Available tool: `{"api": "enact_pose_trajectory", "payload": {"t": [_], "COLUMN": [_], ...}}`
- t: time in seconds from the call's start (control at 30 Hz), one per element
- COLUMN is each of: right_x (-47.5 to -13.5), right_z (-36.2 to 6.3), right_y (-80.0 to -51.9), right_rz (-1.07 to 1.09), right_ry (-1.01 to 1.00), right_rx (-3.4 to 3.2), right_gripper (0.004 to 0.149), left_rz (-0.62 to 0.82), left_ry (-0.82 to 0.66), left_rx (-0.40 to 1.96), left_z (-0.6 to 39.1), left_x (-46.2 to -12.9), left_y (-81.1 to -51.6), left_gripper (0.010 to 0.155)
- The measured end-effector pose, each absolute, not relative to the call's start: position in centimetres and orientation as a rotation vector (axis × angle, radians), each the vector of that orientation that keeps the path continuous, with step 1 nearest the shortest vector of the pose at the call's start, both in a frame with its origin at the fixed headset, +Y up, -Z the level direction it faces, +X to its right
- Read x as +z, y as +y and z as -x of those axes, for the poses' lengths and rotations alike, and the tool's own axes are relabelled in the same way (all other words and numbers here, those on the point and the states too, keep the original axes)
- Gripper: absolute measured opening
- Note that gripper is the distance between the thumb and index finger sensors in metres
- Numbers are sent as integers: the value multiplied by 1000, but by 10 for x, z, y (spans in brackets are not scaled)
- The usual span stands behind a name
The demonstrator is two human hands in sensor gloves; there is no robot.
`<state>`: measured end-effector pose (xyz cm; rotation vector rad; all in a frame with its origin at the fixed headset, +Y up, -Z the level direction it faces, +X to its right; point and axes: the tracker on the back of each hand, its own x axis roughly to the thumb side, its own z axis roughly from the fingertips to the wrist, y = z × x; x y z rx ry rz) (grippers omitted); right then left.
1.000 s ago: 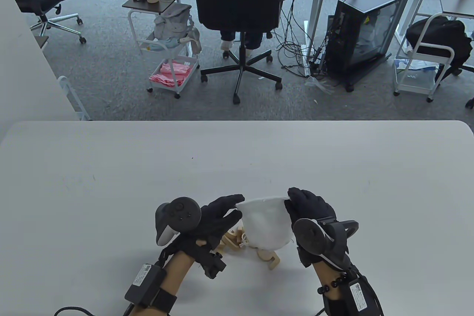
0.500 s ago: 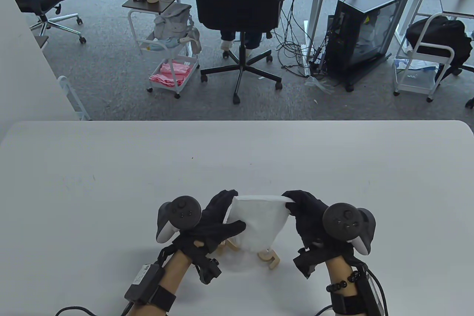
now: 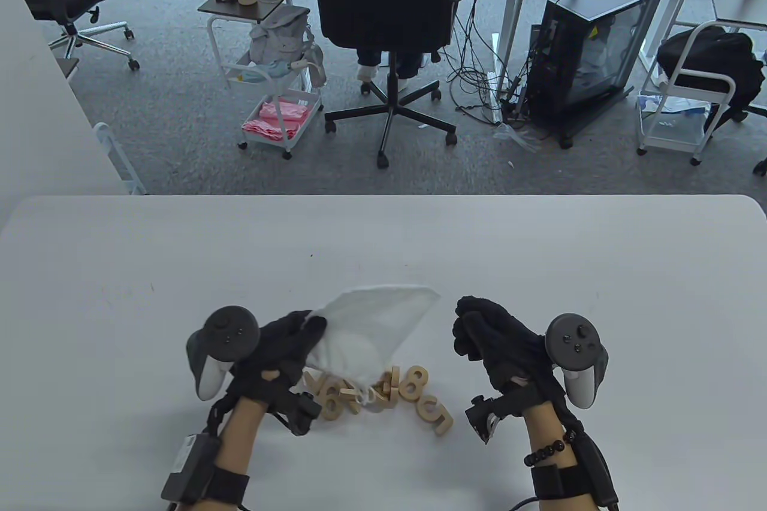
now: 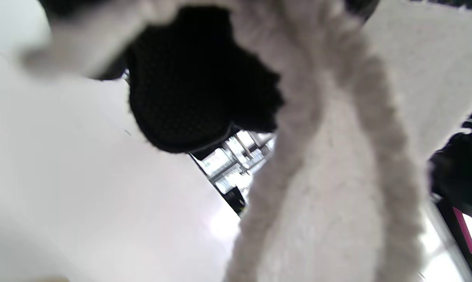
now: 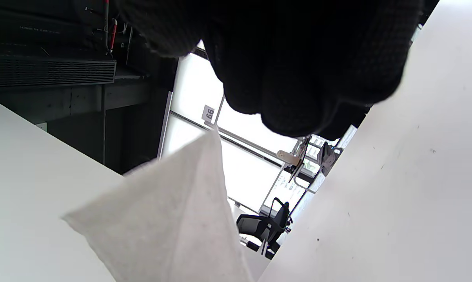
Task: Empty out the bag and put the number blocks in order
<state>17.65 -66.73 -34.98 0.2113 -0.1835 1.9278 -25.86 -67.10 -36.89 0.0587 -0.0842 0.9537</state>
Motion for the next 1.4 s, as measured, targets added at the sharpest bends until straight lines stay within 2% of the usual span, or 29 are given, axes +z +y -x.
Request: {"api": "enact_pose_trajectory", "payload": {"t": [0.13, 0.3, 0.47, 0.6, 0.63, 0.77, 0.87, 1.03, 1.1, 1.23, 1.4], "right_x": [-349, -350, -353, -354, -354, -355, -354, -353, -351, -349, -349], "right_z": [-180, -175, -170, -169, -169, -171, -173, -177, -178, -176, -151], "right_y": [-666, -668, -672, -676, -676, -676, -676, -674, -672, -671, -679], "right_rz": [-197, -210, -218, -214, -213, -208, -199, -193, -193, -221, -376], "right_ry": [-214, -215, -192, -174, -175, -181, -193, -236, -278, -310, -242], "right_rx": [1912, 1942, 1966, 1991, 1996, 2013, 2027, 2093, 2162, 2271, 2472], "right_gripper": [48, 48, 49, 49, 49, 50, 50, 51, 52, 55, 60], "left_rz": [-194, -273, -169, -68, -85, -206, -268, -279, -252, -166, -37], "left_ry": [295, 660, 786, 828, 826, 754, 653, 379, 222, -30, -234], "left_rx": [972, 1089, 989, 820, 772, 622, 563, 491, 458, 417, 320], "left_z": [362, 453, 478, 477, 476, 468, 456, 414, 383, 320, 251], "left_x": [-370, -356, -352, -355, -355, -357, -356, -360, -361, -363, -364], "left_y": [-682, -719, -750, -747, -744, -717, -698, -667, -660, -664, -690], "left_gripper": [43, 43, 50, 74, 79, 89, 88, 89, 89, 87, 86]}}
